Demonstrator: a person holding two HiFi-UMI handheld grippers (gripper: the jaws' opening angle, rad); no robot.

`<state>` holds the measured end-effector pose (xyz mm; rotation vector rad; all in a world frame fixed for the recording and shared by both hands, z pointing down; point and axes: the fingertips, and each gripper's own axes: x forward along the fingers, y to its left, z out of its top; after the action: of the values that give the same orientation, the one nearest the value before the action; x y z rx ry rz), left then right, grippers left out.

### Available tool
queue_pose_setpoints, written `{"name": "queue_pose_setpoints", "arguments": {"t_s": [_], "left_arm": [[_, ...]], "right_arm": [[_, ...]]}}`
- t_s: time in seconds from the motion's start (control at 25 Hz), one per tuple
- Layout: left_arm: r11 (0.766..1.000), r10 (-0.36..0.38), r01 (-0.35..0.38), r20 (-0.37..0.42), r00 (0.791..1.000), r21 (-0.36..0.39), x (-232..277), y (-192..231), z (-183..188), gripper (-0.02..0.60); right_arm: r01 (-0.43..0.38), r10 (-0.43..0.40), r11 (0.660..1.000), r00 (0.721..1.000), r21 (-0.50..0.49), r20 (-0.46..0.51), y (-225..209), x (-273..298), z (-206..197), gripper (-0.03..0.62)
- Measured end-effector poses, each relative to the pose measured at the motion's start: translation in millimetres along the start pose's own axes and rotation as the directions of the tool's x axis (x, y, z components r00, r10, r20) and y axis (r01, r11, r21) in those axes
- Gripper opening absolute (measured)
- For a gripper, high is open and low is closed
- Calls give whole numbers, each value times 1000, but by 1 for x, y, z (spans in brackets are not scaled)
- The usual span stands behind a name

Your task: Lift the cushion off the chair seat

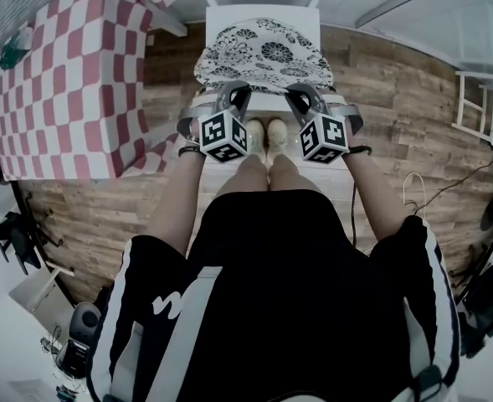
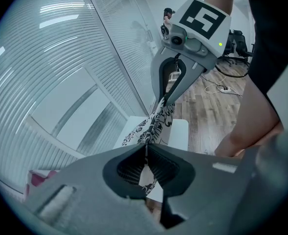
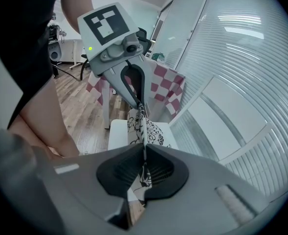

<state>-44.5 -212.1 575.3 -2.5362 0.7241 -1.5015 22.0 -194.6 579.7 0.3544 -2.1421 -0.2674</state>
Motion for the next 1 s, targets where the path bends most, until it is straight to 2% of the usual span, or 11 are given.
{"name": "queue_pose_setpoints", "arguments": {"t_s": [0.56,1.0], "left_arm": [[998,35,-36,-15,999,-48,-4,-24,3,17],[998,42,-42,-6,999,-39,-17,-45,0,17]], "right_arm": [[-34,35,999,999,-43,29,20,-9,-9,8],[3,-3,1000,1000,9,18,39,-21,-3,8]]}}
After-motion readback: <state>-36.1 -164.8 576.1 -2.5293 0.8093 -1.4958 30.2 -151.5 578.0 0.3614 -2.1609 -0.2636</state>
